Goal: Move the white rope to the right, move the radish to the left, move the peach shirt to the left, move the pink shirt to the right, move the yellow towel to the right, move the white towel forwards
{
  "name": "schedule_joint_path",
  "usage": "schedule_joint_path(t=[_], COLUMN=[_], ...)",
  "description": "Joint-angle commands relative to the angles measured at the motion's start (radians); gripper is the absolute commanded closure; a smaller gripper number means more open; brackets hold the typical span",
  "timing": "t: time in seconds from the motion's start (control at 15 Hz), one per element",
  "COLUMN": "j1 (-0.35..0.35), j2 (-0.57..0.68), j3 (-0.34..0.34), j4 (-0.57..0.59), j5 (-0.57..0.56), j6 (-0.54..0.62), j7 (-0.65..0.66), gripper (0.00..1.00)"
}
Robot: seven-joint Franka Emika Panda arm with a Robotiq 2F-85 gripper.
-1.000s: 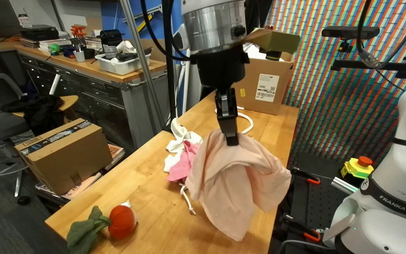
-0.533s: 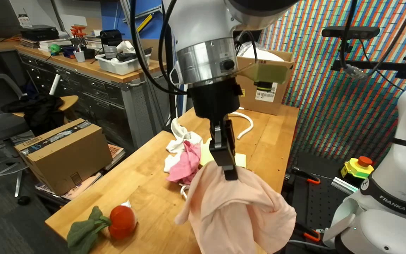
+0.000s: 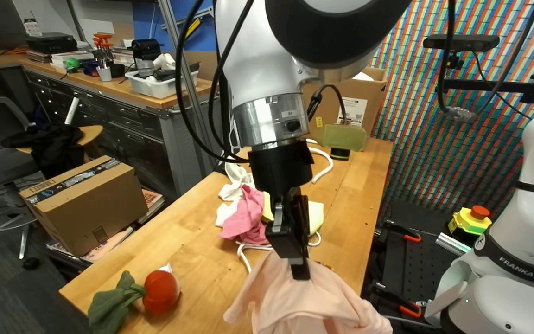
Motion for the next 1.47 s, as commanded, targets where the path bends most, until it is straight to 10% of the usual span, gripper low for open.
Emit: schedule_joint_path(t=[0.0, 0.67, 0.73, 1.4], j1=[0.009, 0.015, 0.015, 0.009], j2=[0.000, 0.061, 0.065, 0.084], j3=[0.013, 0.026, 0.026, 0.018], j4=[-0.039, -0.074, -0.074, -0.067], j5=[0.083, 0.131, 0.125, 0.085], j6=[0.115, 0.334, 0.332, 0.311], j7=[0.035, 0.086, 0.090, 0.100], gripper=[0.98, 0.96, 0.66, 0.00])
